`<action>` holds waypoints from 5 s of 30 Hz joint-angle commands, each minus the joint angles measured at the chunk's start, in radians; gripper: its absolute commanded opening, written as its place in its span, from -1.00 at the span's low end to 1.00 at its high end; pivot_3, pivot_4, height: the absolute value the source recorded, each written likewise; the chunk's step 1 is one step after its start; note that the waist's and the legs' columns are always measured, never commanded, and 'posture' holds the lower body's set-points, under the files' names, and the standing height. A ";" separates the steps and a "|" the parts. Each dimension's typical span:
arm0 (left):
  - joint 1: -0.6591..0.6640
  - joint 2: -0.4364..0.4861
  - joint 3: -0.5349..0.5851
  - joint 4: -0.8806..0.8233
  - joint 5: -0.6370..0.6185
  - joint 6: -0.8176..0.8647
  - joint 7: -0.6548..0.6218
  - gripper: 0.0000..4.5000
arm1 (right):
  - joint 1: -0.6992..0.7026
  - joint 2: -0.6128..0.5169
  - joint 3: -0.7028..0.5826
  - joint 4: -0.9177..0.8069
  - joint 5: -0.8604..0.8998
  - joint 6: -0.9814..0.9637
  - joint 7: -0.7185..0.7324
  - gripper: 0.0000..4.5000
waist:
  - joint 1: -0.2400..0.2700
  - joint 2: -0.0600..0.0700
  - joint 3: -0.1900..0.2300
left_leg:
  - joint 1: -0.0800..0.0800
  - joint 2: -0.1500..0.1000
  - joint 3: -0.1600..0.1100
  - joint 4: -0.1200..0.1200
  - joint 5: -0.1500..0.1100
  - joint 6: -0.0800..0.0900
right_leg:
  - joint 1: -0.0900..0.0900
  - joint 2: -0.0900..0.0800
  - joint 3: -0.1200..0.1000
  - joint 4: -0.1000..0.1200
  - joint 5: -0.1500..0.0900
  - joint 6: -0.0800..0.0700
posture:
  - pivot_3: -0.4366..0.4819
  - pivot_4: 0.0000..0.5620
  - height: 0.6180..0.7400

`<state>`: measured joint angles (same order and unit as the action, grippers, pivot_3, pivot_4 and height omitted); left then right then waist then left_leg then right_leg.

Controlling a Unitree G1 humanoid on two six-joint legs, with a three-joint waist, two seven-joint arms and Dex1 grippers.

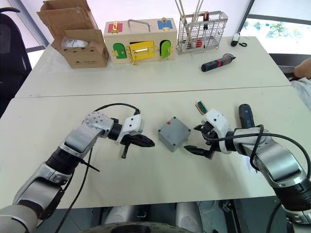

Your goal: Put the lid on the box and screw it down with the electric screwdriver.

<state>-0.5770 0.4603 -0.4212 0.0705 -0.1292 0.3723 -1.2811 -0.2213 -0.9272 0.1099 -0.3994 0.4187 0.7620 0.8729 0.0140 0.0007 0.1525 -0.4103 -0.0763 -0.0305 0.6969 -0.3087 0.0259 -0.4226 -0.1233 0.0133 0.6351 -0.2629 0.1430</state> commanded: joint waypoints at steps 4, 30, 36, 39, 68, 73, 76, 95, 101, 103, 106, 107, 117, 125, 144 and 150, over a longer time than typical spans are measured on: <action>-0.059 -0.061 -0.005 0.087 0.058 -0.094 0.083 -1.00 | 0.005 0.007 0.006 -0.071 0.033 0.022 0.045 0.99 | 0.000 0.000 0.000 | 0.000 0.000 0.000 0.000 0.000 0.000 | 0.000 0.000 0.000 0.000 0.000 0.000 | -0.05 -0.47 0.95; -0.103 0.024 0.105 0.067 -0.016 -0.048 0.028 -1.00 | 0.142 -0.041 -0.308 -0.267 0.150 0.252 -0.081 0.99 | -0.001 0.000 0.000 | 0.000 0.000 0.000 0.000 0.000 0.000 | -0.001 0.000 0.000 0.000 0.000 0.000 | -0.05 -0.47 0.95; -0.175 0.015 0.271 -0.045 -0.195 0.141 0.083 -1.00 | 0.067 0.046 -0.444 -0.162 0.117 0.224 -0.227 0.99 | 0.001 -0.001 0.000 | 0.000 0.000 0.000 0.001 0.000 0.000 | 0.000 0.000 0.000 0.000 0.000 0.000 | -0.05 -0.47 0.95; -0.162 0.017 0.300 -0.142 -0.262 0.224 0.103 -1.00 | 0.023 0.136 -0.425 -0.130 0.110 0.202 -0.298 0.99 | -0.003 -0.001 0.000 | 0.000 0.000 0.000 0.000 0.000 0.000 | 0.000 -0.001 0.001 0.001 0.000 0.000 | -0.05 -0.47 0.95; -0.063 0.023 0.190 -0.254 -0.165 0.270 0.327 -1.00 | -0.147 0.423 -0.246 0.335 -0.135 -0.151 -0.478 -0.07 | -0.004 -0.001 0.000 | 0.001 0.000 0.000 -0.001 0.001 -0.002 | -0.004 0.000 0.001 0.010 0.000 0.000 | -0.05 -0.47 0.95; -0.063 0.021 0.181 -0.246 -0.157 0.259 0.328 -1.00 | -0.148 0.434 -0.246 0.344 -0.138 -0.160 -0.474 -0.07 | -0.004 -0.001 0.000 | 0.001 -0.001 0.000 -0.001 0.001 -0.002 | -0.004 0.000 0.001 0.010 0.000 0.000 | -0.05 -0.47 0.95; -0.065 0.023 0.176 -0.237 -0.153 0.248 0.330 -1.00 | -0.151 0.439 -0.244 0.353 -0.143 -0.172 -0.474 -0.07 | -0.004 -0.001 0.000 | 0.001 -0.001 0.000 -0.001 0.001 -0.002 | -0.004 0.000 0.001 0.010 0.000 0.000 | -0.05 -0.47 0.95; -0.069 0.021 0.168 -0.196 -0.112 0.196 0.337 -1.00 | -0.168 0.447 -0.234 0.403 -0.187 -0.212 -0.472 -0.95 | -0.005 -0.001 0.000 | 0.001 -0.001 0.000 -0.001 0.001 -0.002 | -0.004 0.000 0.001 0.010 0.000 0.000 | -0.05 -0.47 0.95; -0.065 0.018 0.164 -0.191 -0.106 0.186 0.339 -1.00 | -0.171 0.446 -0.254 0.383 -0.184 -0.213 -0.489 -0.95 | -0.005 -0.001 0.000 | 0.001 -0.001 0.000 -0.001 0.001 -0.002 | -0.004 0.000 0.001 0.011 0.000 0.000 | -0.05 -0.47 0.95; -0.065 0.017 0.162 -0.190 -0.104 0.183 0.339 -1.00 | -0.169 0.445 -0.252 0.378 -0.187 -0.220 -0.488 -0.72 | -0.005 -0.001 0.000 | 0.001 -0.001 0.000 -0.001 0.001 -0.002 | -0.004 0.000 0.001 0.010 0.000 0.000 | -0.05 -0.47 0.95; -0.065 0.015 0.161 -0.187 -0.101 0.180 0.337 -1.00 | -0.170 0.449 -0.257 0.380 -0.179 -0.215 -0.489 -0.13 | -0.005 -0.001 0.000 | 0.001 -0.001 0.000 -0.001 0.001 -0.002 | -0.004 0.000 0.001 0.011 0.000 0.000 | -0.05 -0.47 0.95; -0.065 0.014 0.160 -0.186 -0.099 0.179 0.336 -1.00 | -0.170 0.452 -0.263 0.383 -0.176 -0.214 -0.493 0.10 | -0.005 -0.001 0.000 | 0.001 -0.001 0.000 -0.001 0.001 -0.002 | -0.004 0.000 0.001 0.011 0.000 0.000 | -0.05 -0.47 0.95; -0.068 0.011 0.156 -0.178 -0.091 0.167 0.333 -1.00 | -0.158 0.454 -0.245 0.383 -0.176 -0.213 -0.480 0.68 | -0.005 -0.001 0.000 | 0.001 -0.001 0.000 -0.001 0.001 -0.002 | -0.004 0.000 0.001 0.011 0.000 0.000 | -0.05 -0.47 0.95; -0.068 0.009 0.154 -0.175 -0.085 0.161 0.335 -1.00 | -0.165 0.460 -0.229 0.404 -0.186 -0.215 -0.469 0.56 | -0.005 -0.001 0.000 | 0.001 -0.001 0.000 -0.001 0.001 -0.002 | -0.004 0.000 0.001 0.011 0.000 0.000 | -0.05 -0.47 0.95; -0.068 0.006 0.160 -0.165 -0.071 0.154 0.343 -1.00 | -0.170 0.468 -0.221 0.413 -0.197 -0.205 -0.463 -0.98 | -0.007 -0.001 0.000 | 0.001 -0.001 0.000 -0.001 0.001 -0.002 | -0.004 0.000 0.001 0.011 0.000 0.000 | -0.05 -0.47 0.95; -0.069 0.005 0.159 -0.161 -0.070 0.150 0.343 -1.00 | -0.172 0.470 -0.223 0.417 -0.197 -0.210 -0.464 -0.98 | -0.007 -0.001 0.000 | 0.001 -0.001 0.000 -0.001 0.001 -0.002 | -0.004 0.000 0.001 0.011 0.000 0.000 | -0.05 -0.47 0.95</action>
<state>-0.6301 0.4665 -0.2631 -0.0801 -0.2049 0.5391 -0.9404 -0.3710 -0.4610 -0.1076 0.0266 0.2191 0.5602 0.4062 0.0068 0.0001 0.1522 -0.4097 -0.0768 -0.0305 0.6961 -0.3079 0.0243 -0.4266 -0.1234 0.0144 0.6456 -0.2629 0.1430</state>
